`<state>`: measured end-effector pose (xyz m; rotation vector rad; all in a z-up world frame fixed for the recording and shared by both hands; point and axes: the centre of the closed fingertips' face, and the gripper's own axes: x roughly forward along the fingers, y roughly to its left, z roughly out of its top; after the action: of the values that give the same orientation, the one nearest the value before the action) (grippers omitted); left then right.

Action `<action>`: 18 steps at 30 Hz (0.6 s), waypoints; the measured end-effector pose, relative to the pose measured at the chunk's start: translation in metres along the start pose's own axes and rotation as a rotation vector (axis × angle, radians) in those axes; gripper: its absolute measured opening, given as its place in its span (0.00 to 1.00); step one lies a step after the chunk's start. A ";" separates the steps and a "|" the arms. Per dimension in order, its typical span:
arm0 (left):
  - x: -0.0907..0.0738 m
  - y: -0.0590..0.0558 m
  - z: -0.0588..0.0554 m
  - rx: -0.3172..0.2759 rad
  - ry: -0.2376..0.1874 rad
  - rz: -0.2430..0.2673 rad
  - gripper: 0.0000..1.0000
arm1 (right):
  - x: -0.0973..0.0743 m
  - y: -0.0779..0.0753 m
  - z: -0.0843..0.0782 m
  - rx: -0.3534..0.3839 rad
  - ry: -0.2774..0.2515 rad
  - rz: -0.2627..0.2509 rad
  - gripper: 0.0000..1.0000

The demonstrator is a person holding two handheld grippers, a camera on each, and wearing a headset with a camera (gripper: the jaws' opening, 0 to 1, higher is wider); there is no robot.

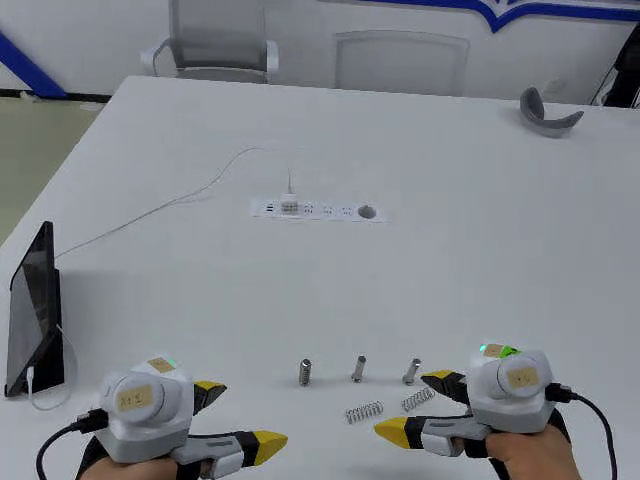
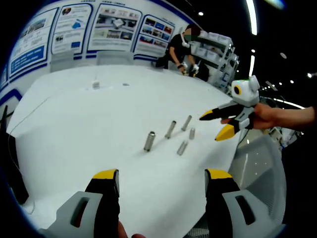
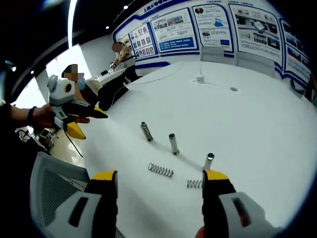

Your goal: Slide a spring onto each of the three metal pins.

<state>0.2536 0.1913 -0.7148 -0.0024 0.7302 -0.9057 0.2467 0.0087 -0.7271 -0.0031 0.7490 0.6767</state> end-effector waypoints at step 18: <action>0.034 -0.034 0.004 0.077 0.060 -0.080 0.73 | -0.032 -0.013 -0.023 0.087 -0.026 -0.041 0.79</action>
<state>0.2446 0.1441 -0.7213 0.0646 0.7545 -1.0139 0.2225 -0.0253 -0.7274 0.0691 0.7504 0.6034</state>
